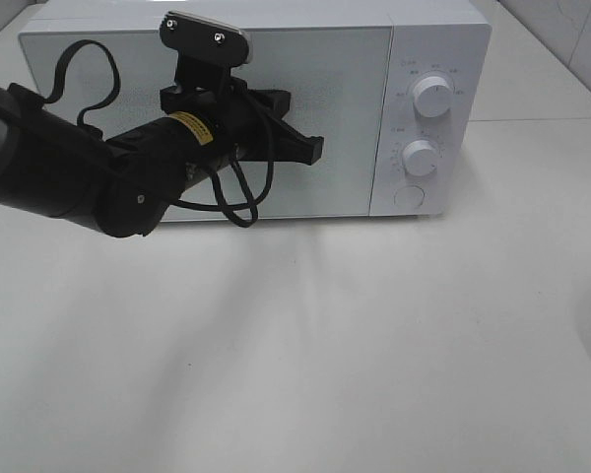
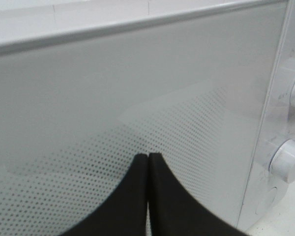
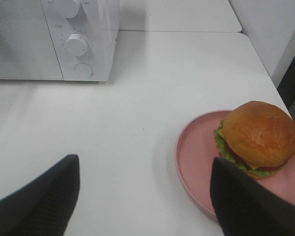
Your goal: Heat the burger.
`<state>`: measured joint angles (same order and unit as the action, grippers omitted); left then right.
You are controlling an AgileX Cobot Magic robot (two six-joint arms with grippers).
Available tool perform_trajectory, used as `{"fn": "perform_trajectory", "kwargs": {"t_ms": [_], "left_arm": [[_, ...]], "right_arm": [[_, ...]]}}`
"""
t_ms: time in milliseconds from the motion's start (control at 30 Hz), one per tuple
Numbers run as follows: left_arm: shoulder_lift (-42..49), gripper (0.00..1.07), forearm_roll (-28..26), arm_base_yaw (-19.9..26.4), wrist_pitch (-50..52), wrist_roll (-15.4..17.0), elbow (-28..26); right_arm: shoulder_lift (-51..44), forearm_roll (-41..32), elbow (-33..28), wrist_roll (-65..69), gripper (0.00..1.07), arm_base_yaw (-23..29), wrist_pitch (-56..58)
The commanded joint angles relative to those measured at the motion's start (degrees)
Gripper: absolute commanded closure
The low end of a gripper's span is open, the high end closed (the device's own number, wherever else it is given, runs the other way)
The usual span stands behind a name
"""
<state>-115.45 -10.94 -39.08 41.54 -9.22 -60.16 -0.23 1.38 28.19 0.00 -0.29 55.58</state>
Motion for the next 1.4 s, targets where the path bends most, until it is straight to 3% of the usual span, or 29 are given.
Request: {"fn": "perform_trajectory", "kwargs": {"t_ms": [33,67,100,167,233,500,667,700,867,967,1000,1033,1067,1100,1133,1167,1200,1400], "left_arm": [[1.0,1.07,-5.9,0.0,2.1,-2.8,-1.9],[1.7,1.07,-5.7,-1.7,0.9,-6.6,-1.8],[1.7,1.07,-5.7,-1.7,0.9,-6.6,-1.8],[2.9,1.07,-5.7,-3.7,-0.9,-10.8,-1.8],[3.3,1.07,-5.7,-4.3,-1.4,-11.4,-1.8],[6.7,1.07,-5.7,-7.6,-7.8,-11.5,-1.8],[10.5,1.07,-5.7,-9.0,-22.3,-11.2,-1.8],[12.7,1.07,-6.1,-9.3,-28.9,-10.0,-1.8],[16.8,1.04,-6.3,-9.3,-40.8,-7.4,-1.8],[20.1,0.92,-6.2,-9.3,-48.6,-7.2,-1.8],[22.2,0.77,-6.2,-9.3,-53.4,-6.9,-1.8],[22.2,0.77,-6.2,-9.3,-53.4,-6.9,-1.8],[23.8,0.58,-6.2,-9.3,-57.9,-5.1,-1.8],[24.7,0.45,-6.2,-9.3,-60.1,-2.8,-1.8],[24.7,0.45,-6.2,-9.3,-60.1,-2.8,-1.8],[25.9,0.20,-5.9,-9.3,-64.2,2.1,-1.8],[26.5,0.08,-5.2,-9.3,-66.3,3.8,-1.9],[29.1,0.05,-1.8,-9.1,-73.1,4.9,-2.0]], "right_arm": [[-1.7,-0.2,-0.1,0.0,0.34,-0.3,-0.4],[-1.7,-0.2,-0.1,0.0,0.34,-0.3,-0.4],[-1.7,-0.2,-0.1,0.0,0.34,-0.3,-0.4],[-1.7,-0.2,-0.1,0.0,0.34,-0.3,-0.4],[-1.7,-0.2,-0.1,0.0,0.34,-0.3,-0.4],[-1.7,-0.2,-0.1,0.0,0.34,-0.3,-0.4],[-1.7,-0.2,-0.1,0.0,0.34,-0.3,-0.4],[-1.7,-0.2,-0.1,0.0,0.34,-0.3,-0.4],[-1.7,-0.2,-0.1,0.0,0.34,-0.3,-0.4],[-1.7,-0.2,-0.1,0.0,0.34,-0.3,-0.4],[-1.7,-0.2,-0.1,0.0,0.34,-0.3,-0.4],[-1.7,-0.2,-0.1,0.0,0.34,-0.3,-0.4],[-1.7,-0.2,-0.1,0.0,0.34,-0.3,-0.4],[-1.7,-0.2,-0.1,0.0,0.34,-0.3,-0.4],[-1.7,-0.2,-0.1,0.0,0.34,-0.3,-0.4],[-1.7,-0.2,-0.1,0.0,0.34,-0.3,-0.4],[-1.7,-0.2,-0.1,0.0,0.34,-0.3,-0.4],[-1.7,-0.2,-0.1,0.0,0.34,-0.3,-0.4]]}}
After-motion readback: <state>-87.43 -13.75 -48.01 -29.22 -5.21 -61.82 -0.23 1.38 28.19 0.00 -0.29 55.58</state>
